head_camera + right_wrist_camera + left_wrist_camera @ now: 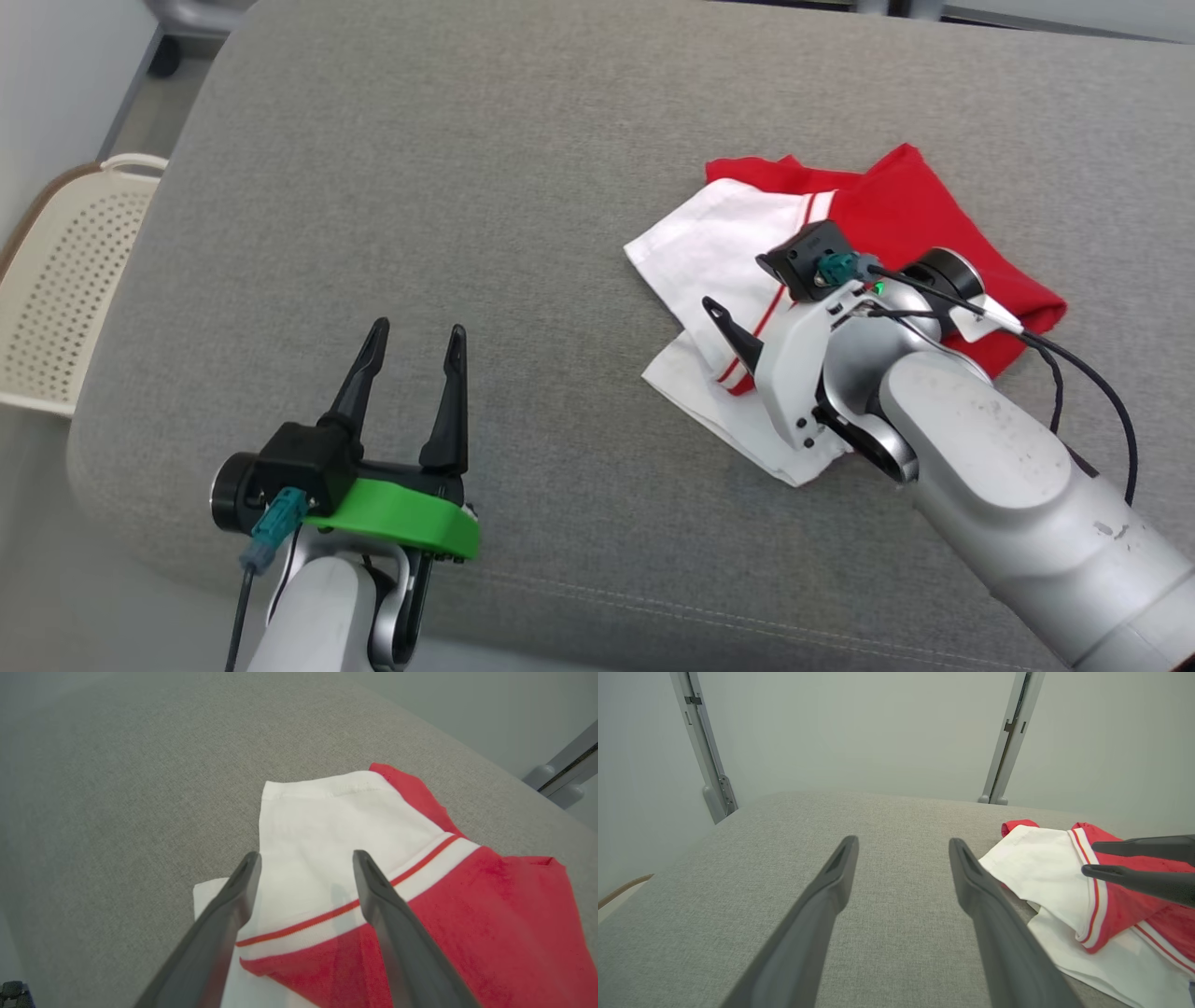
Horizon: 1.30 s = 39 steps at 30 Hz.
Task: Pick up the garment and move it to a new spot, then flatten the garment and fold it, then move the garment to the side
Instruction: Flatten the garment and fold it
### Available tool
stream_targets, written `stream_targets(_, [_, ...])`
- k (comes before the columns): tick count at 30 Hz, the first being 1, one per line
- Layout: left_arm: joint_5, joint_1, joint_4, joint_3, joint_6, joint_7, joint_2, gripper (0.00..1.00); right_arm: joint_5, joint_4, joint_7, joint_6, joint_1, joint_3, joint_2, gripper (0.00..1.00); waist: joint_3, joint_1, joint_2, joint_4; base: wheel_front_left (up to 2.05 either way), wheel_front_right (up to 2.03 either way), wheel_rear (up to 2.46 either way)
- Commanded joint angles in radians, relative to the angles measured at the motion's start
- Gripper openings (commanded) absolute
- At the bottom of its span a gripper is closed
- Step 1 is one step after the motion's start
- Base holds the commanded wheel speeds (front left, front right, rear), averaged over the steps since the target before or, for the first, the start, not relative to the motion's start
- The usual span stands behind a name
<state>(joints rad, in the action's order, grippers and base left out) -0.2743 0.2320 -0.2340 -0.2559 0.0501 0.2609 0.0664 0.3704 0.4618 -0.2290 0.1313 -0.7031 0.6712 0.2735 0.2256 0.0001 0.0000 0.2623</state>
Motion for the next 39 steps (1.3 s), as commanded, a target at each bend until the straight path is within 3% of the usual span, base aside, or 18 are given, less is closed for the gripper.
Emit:
stream_targets(1, [-0.010, 0.024, -0.001, -0.002, 0.005, 0.005, -0.009, 1.00, 0.016, 0.024, -0.002, -0.001, -0.030, 0.019, -0.003, 1.00, 0.061, -0.0001, 0.0000, 0.082, 0.00, 0.00, 0.00])
stream_targets(7, [-0.025, 0.048, 0.011, -0.023, 0.010, 0.005, -0.015, 1.00, 0.064, 0.226, -0.049, -0.001, -0.186, 0.171, -0.019, 1.00, 0.091, -0.0001, 0.0000, 0.146, 0.00, 0.00, 0.00])
stream_targets(15, [-0.064, 0.049, 0.023, -0.051, -0.014, 0.005, -0.016, 1.00, 0.112, 0.385, -0.095, -0.001, -0.259, 0.262, -0.048, 1.00, 0.102, -0.0001, 0.0000, 0.163, 0.00, 0.00, 0.00])
stream_targets(16, [-0.067, 0.049, 0.024, -0.052, -0.016, 0.005, -0.016, 1.00, 0.123, 0.401, -0.102, -0.001, -0.260, 0.274, -0.051, 0.95, 0.103, -0.0001, 0.0000, 0.161, 0.00, 0.00, 0.00])
stream_targets(18, [-0.070, 0.049, 0.026, -0.052, -0.020, 0.005, -0.016, 1.00, 0.138, 0.422, -0.093, 0.000, -0.271, 0.292, -0.052, 0.11, 0.104, -0.0001, 0.0000, 0.157, 0.00, 0.00, 0.00])
stream_targets(19, [-0.070, 0.050, 0.026, -0.052, -0.021, 0.005, -0.016, 1.00, 0.146, 0.433, -0.088, -0.001, -0.276, 0.298, -0.053, 0.00, 0.105, -0.0001, 0.0000, 0.155, 0.00, 0.00, 0.00])
stream_targets(30, [-0.052, 0.038, 0.032, -0.031, -0.029, 0.005, -0.016, 1.00, 0.213, 0.448, 0.163, -0.001, -0.315, 0.206, -0.071, 0.00, 0.093, -0.0001, 0.0000, 0.105, 0.00, 0.00, 0.00])
stream_targets(39, [-0.006, 0.022, 0.037, 0.012, -0.015, 0.004, -0.015, 1.00, 0.298, 0.278, 0.337, -0.001, -0.210, 0.053, -0.020, 0.00, 0.078, -0.0001, 0.0000, 0.012, 0.00, 0.00, 0.00])
